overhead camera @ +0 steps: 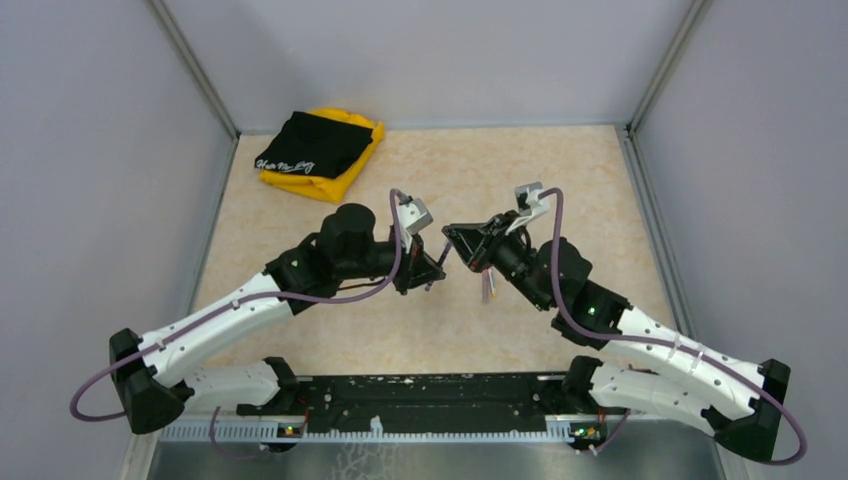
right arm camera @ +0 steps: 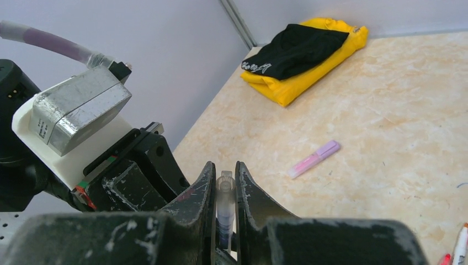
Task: Insert the pens into the pen caps
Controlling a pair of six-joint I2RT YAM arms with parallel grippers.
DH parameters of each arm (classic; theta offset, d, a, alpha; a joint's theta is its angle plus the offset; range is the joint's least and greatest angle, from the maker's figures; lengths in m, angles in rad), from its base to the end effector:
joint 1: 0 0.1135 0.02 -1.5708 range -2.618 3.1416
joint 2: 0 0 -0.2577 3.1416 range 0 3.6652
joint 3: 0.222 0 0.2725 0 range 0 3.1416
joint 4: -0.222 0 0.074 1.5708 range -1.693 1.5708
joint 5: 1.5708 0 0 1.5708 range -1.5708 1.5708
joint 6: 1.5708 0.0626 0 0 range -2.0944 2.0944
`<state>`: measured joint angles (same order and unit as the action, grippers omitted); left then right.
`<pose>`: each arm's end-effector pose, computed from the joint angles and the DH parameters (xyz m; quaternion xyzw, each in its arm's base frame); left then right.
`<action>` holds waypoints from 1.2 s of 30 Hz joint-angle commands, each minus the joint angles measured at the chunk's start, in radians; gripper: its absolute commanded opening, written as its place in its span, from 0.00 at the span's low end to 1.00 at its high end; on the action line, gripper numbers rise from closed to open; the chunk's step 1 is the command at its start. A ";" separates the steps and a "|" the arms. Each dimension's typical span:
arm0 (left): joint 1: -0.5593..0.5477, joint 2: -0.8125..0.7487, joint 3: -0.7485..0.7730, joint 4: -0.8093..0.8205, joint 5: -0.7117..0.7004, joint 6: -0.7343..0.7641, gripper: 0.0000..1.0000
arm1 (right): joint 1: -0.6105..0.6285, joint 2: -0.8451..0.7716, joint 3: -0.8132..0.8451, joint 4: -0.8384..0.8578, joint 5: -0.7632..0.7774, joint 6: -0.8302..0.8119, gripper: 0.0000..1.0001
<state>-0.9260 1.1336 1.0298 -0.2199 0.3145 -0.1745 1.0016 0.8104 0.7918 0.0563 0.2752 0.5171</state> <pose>0.1697 -0.2579 0.3366 0.3793 0.7123 -0.4099 0.4251 0.1455 0.1959 0.3603 -0.0689 0.6907 0.4222 0.5830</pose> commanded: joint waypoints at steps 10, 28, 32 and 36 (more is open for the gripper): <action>0.010 -0.004 0.125 0.333 -0.065 0.012 0.00 | 0.269 0.043 -0.181 -0.319 0.026 -0.009 0.00; 0.010 -0.019 0.121 0.348 -0.086 0.012 0.00 | 0.418 0.148 -0.297 -0.250 0.175 0.060 0.00; 0.010 -0.022 0.120 0.351 -0.094 0.016 0.00 | 0.417 0.099 -0.382 -0.121 0.111 0.161 0.00; 0.010 -0.020 0.117 0.364 -0.093 0.016 0.00 | 0.416 0.052 -0.459 -0.064 0.076 0.249 0.00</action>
<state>-0.9485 1.1645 1.0294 -0.5343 0.3161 -0.1329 1.3205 0.8242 0.4896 0.3149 0.7273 0.6765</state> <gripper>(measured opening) 0.048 0.101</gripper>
